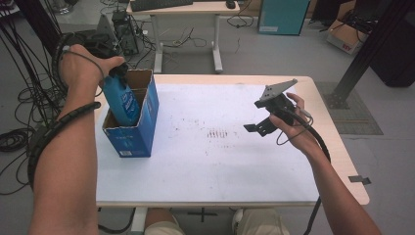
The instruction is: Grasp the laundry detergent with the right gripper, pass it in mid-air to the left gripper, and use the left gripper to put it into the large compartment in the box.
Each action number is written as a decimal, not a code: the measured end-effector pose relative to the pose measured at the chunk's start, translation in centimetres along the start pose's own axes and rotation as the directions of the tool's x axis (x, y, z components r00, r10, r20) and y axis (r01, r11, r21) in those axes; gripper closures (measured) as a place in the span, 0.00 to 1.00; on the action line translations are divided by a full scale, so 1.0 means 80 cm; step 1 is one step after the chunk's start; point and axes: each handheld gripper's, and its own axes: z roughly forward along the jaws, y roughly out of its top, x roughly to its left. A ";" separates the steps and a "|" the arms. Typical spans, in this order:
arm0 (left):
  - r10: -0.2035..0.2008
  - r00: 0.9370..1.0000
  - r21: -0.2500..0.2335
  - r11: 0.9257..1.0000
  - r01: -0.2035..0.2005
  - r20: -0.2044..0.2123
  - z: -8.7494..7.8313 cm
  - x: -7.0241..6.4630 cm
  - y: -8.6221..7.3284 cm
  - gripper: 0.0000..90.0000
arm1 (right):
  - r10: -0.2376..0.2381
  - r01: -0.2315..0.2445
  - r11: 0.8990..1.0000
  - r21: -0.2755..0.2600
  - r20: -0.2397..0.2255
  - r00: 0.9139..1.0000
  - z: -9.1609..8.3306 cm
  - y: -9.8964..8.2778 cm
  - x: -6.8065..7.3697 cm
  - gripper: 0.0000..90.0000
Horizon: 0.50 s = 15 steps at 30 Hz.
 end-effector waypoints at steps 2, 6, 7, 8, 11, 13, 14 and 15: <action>0.002 1.000 -0.001 1.000 -0.002 0.002 0.007 -0.001 0.000 0.41 | 0.003 -0.003 1.000 -0.001 0.000 1.000 0.000 -0.001 0.000 0.07; 0.003 1.000 -0.003 1.000 -0.003 0.009 0.017 -0.002 -0.001 0.41 | 0.010 -0.010 1.000 0.001 0.006 1.000 -0.002 -0.003 -0.001 0.07; 0.002 1.000 -0.003 1.000 -0.002 0.009 0.021 -0.002 -0.001 0.41 | 0.007 -0.007 1.000 -0.002 0.008 1.000 -0.002 -0.004 -0.001 0.07; 0.002 1.000 0.000 1.000 -0.002 0.010 0.023 -0.002 -0.002 0.41 | 0.003 -0.003 1.000 -0.001 0.006 1.000 -0.002 -0.004 -0.001 0.07; 0.008 1.000 0.008 1.000 -0.008 0.003 0.033 -0.003 -0.002 0.41 | 0.006 -0.006 1.000 0.000 0.009 1.000 -0.002 -0.005 -0.001 0.07; 0.009 1.000 0.013 1.000 -0.009 0.001 0.040 -0.003 -0.003 0.41 | 0.008 -0.008 1.000 -0.001 0.007 1.000 -0.001 -0.007 -0.001 0.07; 0.009 1.000 0.014 1.000 -0.009 0.001 0.042 -0.003 -0.003 0.41 | 0.010 -0.010 1.000 -0.001 0.007 1.000 0.000 -0.007 -0.001 0.07; 0.009 1.000 0.013 1.000 -0.009 0.002 0.046 -0.003 -0.004 0.41 | 0.009 -0.009 1.000 0.003 0.005 1.000 0.000 -0.008 0.000 0.07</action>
